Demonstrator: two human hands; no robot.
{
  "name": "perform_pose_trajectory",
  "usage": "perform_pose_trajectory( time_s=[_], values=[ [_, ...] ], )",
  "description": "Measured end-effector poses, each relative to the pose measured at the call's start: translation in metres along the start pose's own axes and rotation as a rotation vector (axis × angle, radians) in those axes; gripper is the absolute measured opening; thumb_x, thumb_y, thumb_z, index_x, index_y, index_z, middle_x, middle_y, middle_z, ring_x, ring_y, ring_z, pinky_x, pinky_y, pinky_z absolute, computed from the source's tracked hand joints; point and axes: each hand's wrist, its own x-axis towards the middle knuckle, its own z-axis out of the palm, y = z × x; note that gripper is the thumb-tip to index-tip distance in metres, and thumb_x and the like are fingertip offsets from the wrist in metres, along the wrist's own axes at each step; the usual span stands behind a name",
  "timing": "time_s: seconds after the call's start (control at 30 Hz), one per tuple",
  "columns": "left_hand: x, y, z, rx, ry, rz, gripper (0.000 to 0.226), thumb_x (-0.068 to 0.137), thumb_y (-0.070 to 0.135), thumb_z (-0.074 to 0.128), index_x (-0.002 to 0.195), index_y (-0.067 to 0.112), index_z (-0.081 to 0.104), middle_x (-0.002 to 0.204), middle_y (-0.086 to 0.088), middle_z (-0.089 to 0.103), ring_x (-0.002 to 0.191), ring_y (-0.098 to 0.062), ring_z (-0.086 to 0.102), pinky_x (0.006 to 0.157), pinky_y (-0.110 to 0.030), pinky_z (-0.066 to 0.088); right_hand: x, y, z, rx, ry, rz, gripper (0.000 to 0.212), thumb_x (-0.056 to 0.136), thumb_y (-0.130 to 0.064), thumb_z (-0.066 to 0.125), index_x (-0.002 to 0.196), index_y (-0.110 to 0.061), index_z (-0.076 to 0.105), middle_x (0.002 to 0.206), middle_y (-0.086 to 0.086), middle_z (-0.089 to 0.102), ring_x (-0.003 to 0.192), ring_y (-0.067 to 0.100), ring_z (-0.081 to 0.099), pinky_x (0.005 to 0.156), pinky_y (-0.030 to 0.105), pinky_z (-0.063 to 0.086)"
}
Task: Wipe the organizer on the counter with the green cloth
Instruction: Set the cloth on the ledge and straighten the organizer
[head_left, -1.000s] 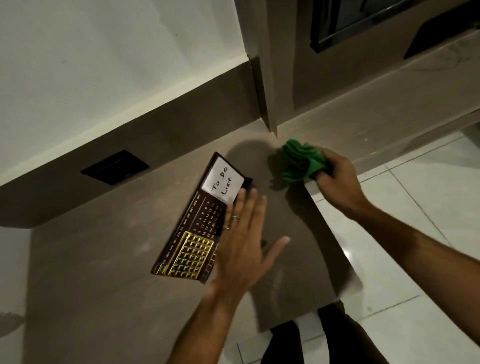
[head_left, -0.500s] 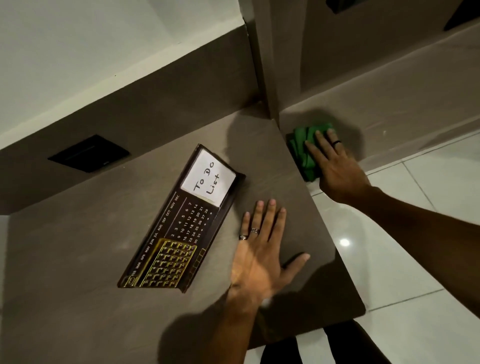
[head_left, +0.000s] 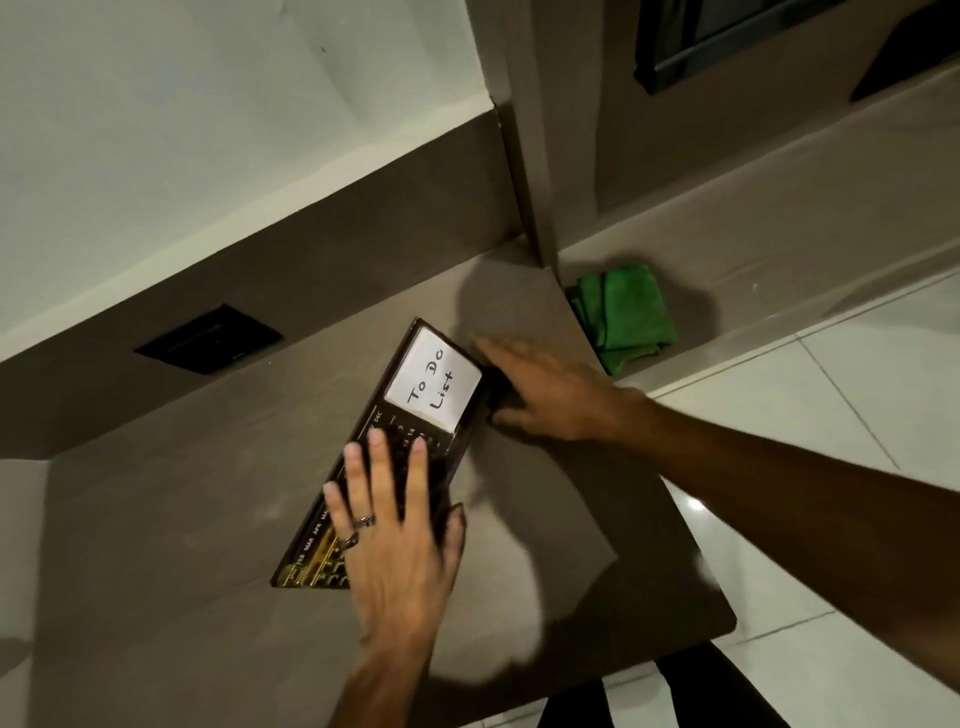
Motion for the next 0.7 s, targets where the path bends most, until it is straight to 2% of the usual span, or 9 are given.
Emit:
perform_pose_trajectory(
  time_s=[0.07, 0.13, 0.27, 0.33, 0.43, 0.5, 0.57, 0.63, 0.7],
  values=[
    [-0.005, -0.015, -0.004, 0.022, -0.032, -0.037, 0.115, 0.065, 0.045, 0.087, 0.153, 0.021, 0.016, 0.163, -0.017, 0.006, 0.152, -0.024, -0.021, 0.123, -0.042, -0.016, 0.003, -0.009, 0.012, 0.018, 0.019, 0.025, 0.094, 0.077, -0.032, 0.078, 0.152, -0.015, 0.022, 0.149, 0.012, 0.044, 0.133, 0.027, 0.040, 0.111, 0.039, 0.032],
    [-0.011, -0.029, -0.006, 0.042, -0.055, -0.049, 0.120, 0.058, 0.043, 0.091, 0.153, 0.021, 0.020, 0.164, -0.016, 0.001, 0.152, -0.025, -0.022, 0.122, -0.042, -0.017, 0.003, -0.015, 0.022, 0.052, 0.068, 0.070, 0.086, 0.078, -0.028, 0.077, 0.149, -0.014, 0.031, 0.142, 0.012, 0.050, 0.128, 0.029, 0.045, 0.108, 0.041, 0.035],
    [-0.018, -0.060, -0.007, 0.031, -0.067, -0.104, 0.132, 0.060, 0.046, 0.089, 0.156, 0.026, -0.001, 0.164, -0.012, -0.015, 0.152, -0.028, -0.020, 0.123, -0.044, -0.016, -0.003, -0.027, 0.035, 0.104, 0.131, 0.151, 0.068, 0.079, -0.030, 0.076, 0.138, -0.015, 0.046, 0.128, 0.015, 0.058, 0.119, 0.031, 0.049, 0.098, 0.039, 0.039],
    [-0.021, -0.079, -0.008, 0.018, -0.047, -0.142, 0.134, 0.063, 0.045, 0.088, 0.156, 0.028, -0.007, 0.165, -0.014, -0.008, 0.152, -0.027, -0.020, 0.123, -0.043, -0.016, -0.003, -0.034, 0.039, 0.078, 0.097, 0.167, 0.067, 0.076, -0.039, 0.078, 0.133, -0.019, 0.049, 0.122, 0.011, 0.059, 0.114, 0.028, 0.051, 0.094, 0.040, 0.043],
    [-0.018, -0.107, -0.008, 0.005, 0.002, -0.123, 0.129, 0.061, 0.036, 0.092, 0.157, 0.023, 0.006, 0.161, -0.021, 0.010, 0.152, -0.026, -0.018, 0.123, -0.044, -0.016, 0.000, -0.045, 0.046, 0.048, 0.064, 0.162, 0.064, 0.073, -0.044, 0.079, 0.126, -0.019, 0.054, 0.116, 0.010, 0.062, 0.109, 0.026, 0.052, 0.087, 0.039, 0.046],
    [-0.014, -0.124, -0.008, 0.001, 0.043, -0.071, 0.123, 0.059, 0.027, 0.094, 0.154, 0.019, 0.016, 0.160, -0.023, 0.014, 0.152, -0.033, -0.007, 0.124, -0.053, -0.006, 0.005, -0.053, 0.052, 0.049, 0.069, 0.172, 0.062, 0.073, -0.042, 0.080, 0.124, -0.018, 0.056, 0.116, 0.009, 0.063, 0.108, 0.026, 0.054, 0.086, 0.038, 0.045],
    [-0.005, -0.137, -0.006, 0.013, 0.058, -0.020, 0.122, 0.055, 0.019, 0.096, 0.152, 0.018, 0.021, 0.158, -0.022, 0.015, 0.148, -0.041, 0.007, 0.116, -0.064, 0.010, 0.010, -0.058, 0.056, 0.064, 0.089, 0.188, 0.057, 0.074, -0.040, 0.080, 0.123, -0.021, 0.058, 0.115, 0.007, 0.064, 0.108, 0.025, 0.054, 0.083, 0.035, 0.043],
    [0.007, -0.150, -0.005, 0.030, 0.039, 0.018, 0.123, 0.057, 0.020, 0.094, 0.152, 0.019, 0.017, 0.159, -0.019, 0.011, 0.146, -0.044, 0.010, 0.113, -0.067, 0.015, 0.018, -0.064, 0.059, 0.082, 0.129, 0.182, 0.051, 0.073, -0.037, 0.081, 0.118, -0.022, 0.062, 0.111, 0.006, 0.067, 0.103, 0.024, 0.057, 0.079, 0.030, 0.041],
    [0.019, -0.160, -0.004, 0.109, -0.015, 0.021, 0.121, 0.069, 0.032, 0.086, 0.155, 0.020, 0.002, 0.162, -0.017, 0.003, 0.148, -0.042, 0.007, 0.119, -0.065, 0.013, 0.027, -0.066, 0.061, 0.078, 0.154, 0.186, 0.045, 0.071, -0.035, 0.083, 0.110, -0.021, 0.066, 0.106, 0.006, 0.070, 0.097, 0.023, 0.059, 0.076, 0.027, 0.038]
  ],
)
